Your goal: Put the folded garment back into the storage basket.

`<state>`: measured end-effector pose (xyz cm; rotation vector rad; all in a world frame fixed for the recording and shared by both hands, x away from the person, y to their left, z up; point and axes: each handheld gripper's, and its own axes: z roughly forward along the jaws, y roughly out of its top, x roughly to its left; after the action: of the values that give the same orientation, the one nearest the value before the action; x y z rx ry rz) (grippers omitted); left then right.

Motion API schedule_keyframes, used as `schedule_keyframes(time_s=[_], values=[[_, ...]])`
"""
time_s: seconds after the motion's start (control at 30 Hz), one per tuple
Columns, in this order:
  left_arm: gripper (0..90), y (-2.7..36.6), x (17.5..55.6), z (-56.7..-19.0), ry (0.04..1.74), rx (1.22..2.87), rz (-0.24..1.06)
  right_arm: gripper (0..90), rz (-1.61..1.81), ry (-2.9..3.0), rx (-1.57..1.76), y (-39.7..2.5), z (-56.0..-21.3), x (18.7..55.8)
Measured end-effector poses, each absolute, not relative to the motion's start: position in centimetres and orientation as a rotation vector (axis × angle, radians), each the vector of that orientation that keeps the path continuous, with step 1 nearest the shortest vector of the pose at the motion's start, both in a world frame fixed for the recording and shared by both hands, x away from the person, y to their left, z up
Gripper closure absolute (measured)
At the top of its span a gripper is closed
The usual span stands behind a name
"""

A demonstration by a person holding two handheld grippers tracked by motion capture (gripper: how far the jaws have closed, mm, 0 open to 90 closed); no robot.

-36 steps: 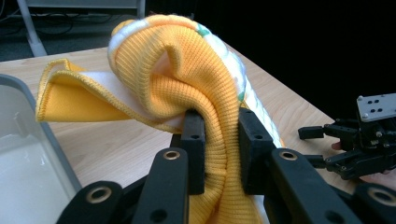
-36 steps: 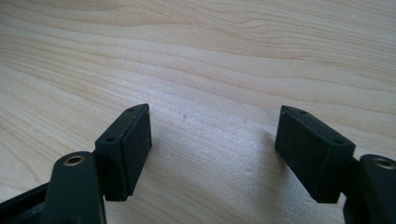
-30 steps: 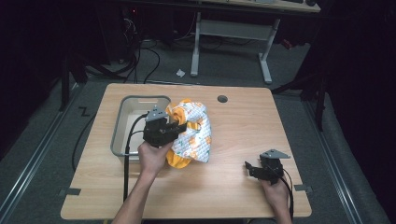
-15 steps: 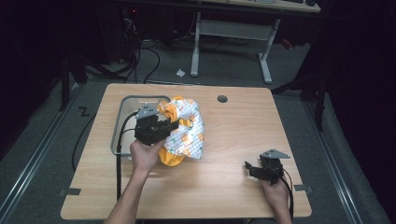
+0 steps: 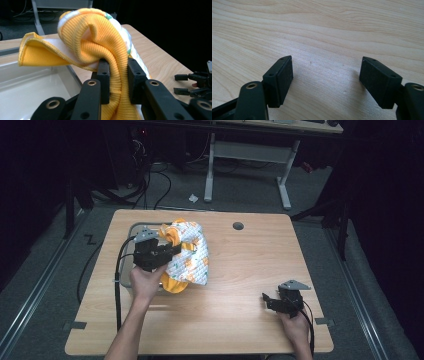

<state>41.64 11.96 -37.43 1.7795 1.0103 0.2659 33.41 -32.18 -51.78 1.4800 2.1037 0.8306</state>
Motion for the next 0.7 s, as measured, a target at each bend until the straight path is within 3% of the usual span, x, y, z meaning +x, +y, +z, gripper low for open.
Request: schedule_keyframes(time_s=[0.7], values=[[75.4,15.1,42.4,-37.5,1.074,1.757,0.287,27.1,0.831,2.104,1.481,-32.2,-51.8,33.4]])
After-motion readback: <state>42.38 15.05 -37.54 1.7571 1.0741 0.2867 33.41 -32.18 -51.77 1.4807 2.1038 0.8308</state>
